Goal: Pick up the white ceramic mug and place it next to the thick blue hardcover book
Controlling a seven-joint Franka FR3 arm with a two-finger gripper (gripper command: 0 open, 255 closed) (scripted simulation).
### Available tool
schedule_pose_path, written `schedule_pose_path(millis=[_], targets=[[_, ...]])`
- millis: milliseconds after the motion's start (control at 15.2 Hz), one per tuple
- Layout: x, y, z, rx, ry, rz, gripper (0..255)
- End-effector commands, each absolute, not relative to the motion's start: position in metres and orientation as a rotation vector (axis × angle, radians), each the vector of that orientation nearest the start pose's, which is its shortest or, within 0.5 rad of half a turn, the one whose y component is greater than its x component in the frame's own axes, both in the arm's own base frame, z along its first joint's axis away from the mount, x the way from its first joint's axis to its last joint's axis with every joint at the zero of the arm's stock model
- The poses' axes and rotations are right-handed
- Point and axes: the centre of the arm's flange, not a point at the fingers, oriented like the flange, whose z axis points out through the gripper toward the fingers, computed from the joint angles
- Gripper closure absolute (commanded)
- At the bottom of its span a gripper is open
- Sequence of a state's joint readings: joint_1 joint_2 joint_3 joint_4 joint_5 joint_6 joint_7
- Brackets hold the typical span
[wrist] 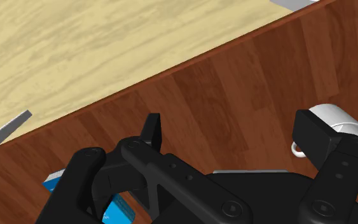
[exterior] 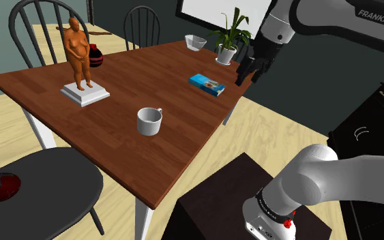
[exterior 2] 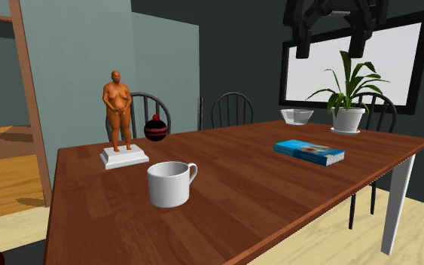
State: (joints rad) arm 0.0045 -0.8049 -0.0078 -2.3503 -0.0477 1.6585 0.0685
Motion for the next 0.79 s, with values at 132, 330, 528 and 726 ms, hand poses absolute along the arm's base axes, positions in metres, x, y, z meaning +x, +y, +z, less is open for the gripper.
schedule_pose_path(millis=[132,330,528,726], targets=[[0.325,0.011,0.594,-3.174,0.114,-0.175,0],[0.347,0.038,0.573,-3.175,0.122,-0.165,0],[0.369,0.065,0.553,-3.176,0.131,-0.154,0],[0.391,0.092,0.532,-3.177,0.139,-0.144,0]])
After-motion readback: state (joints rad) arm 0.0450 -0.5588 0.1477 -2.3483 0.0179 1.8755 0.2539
